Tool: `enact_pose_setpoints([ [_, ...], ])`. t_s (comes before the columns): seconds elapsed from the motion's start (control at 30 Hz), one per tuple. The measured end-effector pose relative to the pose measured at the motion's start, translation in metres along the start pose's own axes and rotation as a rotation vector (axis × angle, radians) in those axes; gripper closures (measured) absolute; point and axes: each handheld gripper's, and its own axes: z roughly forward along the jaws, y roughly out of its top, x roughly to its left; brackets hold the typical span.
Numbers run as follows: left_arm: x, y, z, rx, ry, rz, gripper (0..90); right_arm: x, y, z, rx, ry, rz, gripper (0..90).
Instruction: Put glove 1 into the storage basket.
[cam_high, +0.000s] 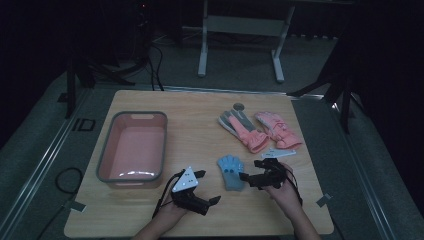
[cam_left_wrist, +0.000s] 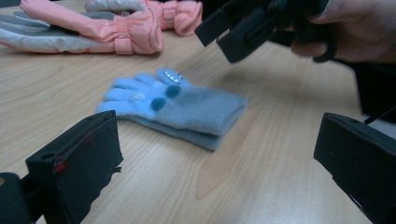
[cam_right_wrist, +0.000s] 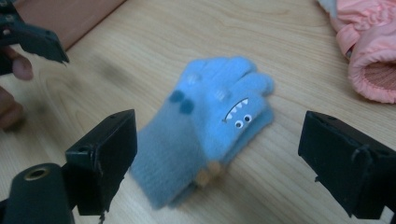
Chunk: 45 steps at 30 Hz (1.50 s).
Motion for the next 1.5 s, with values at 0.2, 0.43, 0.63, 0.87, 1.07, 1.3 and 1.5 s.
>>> enact_pose_setpoints([
  [0.2, -0.002, 0.006, 0.012, 0.033, -0.027, 0.100, 10.8, -0.006, 0.007, 0.006, 0.004, -0.028, 0.010, 23.9],
  [0.43, -0.004, 0.016, 0.032, 0.111, -0.040, 0.261, 23.6, -0.010, 0.017, 0.025, 0.029, -0.041, 0.028, 35.1],
  [0.63, -0.006, 0.023, 0.051, 0.163, -0.054, 0.349, 28.6, -0.011, 0.018, 0.046, 0.053, -0.068, 0.045, 30.2],
  [0.87, -0.004, 0.020, 0.066, 0.235, -0.079, 0.388, 38.5, -0.007, 0.013, 0.064, 0.084, -0.100, 0.009, 29.1],
  [1.07, -0.003, 0.017, 0.072, 0.269, -0.077, 0.413, 44.3, 0.002, 0.008, 0.070, 0.076, -0.146, -0.053, 33.9],
  [1.3, -0.005, 0.015, 0.077, 0.289, -0.064, 0.439, 46.8, 0.004, 0.007, 0.069, 0.084, -0.107, -0.059, 55.7],
  [1.5, -0.004, 0.014, 0.078, 0.299, -0.035, 0.447, 55.1, 0.005, 0.006, 0.071, 0.076, -0.055, -0.025, 74.5],
])
